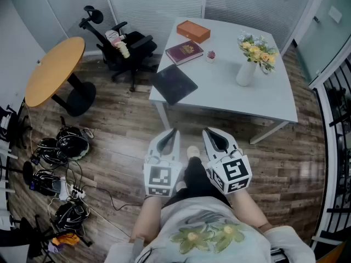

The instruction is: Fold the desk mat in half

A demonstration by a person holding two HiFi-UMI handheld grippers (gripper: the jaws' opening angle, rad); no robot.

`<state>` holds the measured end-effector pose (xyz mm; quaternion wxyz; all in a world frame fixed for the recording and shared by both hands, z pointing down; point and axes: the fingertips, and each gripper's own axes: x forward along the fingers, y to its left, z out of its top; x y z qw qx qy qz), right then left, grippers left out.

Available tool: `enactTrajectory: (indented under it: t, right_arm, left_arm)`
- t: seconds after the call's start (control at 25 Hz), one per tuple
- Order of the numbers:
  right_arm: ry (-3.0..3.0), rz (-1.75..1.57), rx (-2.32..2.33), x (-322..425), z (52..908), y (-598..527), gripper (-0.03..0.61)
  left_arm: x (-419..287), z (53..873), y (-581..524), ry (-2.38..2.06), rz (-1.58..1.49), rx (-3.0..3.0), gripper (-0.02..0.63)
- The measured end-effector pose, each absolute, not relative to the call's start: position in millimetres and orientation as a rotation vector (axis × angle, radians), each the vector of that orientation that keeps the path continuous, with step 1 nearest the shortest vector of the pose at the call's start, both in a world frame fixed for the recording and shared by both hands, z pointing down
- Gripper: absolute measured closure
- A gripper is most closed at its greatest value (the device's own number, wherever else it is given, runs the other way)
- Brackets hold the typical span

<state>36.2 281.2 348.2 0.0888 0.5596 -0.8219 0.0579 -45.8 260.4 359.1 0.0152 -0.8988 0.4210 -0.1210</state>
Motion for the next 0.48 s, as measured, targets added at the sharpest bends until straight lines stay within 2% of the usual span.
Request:
enactTrajectory:
  t: [0.48]
  right_arm:
    - [-2.455,0.173,1.688,43,350,267,0.561]
  left_arm:
    - [-49,360,246,1.312,-0.383,-2.787,0.609]
